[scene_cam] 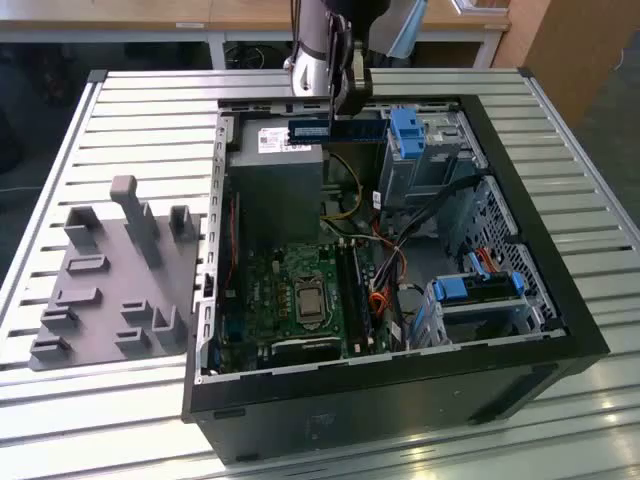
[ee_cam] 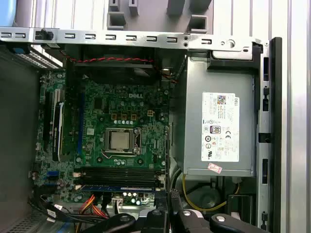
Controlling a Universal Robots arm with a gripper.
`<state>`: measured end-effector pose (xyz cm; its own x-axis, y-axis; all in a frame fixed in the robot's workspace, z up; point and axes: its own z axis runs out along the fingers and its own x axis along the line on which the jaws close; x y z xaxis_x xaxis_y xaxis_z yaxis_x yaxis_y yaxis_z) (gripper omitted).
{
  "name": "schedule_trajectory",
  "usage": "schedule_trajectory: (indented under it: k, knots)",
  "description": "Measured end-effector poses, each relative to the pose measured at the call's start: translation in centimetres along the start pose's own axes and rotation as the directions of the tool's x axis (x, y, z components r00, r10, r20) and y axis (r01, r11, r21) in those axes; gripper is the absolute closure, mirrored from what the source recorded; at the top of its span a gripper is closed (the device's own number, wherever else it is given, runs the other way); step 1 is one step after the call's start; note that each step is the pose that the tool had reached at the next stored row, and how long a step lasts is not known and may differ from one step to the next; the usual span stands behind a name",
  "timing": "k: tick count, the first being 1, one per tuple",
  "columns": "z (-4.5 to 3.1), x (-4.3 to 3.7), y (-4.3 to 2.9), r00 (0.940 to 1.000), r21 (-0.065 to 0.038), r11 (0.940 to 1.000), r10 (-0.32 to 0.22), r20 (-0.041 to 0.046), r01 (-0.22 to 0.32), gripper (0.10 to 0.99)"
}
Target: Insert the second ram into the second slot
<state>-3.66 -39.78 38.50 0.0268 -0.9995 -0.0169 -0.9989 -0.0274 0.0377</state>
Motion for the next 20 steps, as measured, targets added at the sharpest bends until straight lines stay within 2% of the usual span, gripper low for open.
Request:
schedule_trajectory:
  k: [12,20]
  knots:
    - [-0.01,0.15,0.0,1.0,0.0,1.0,0.0,-0.0001,0.0,0.945]
    - [-0.02,0.86,0.02,1.0,0.0,1.0,0.0,-0.0001,0.0,0.945]
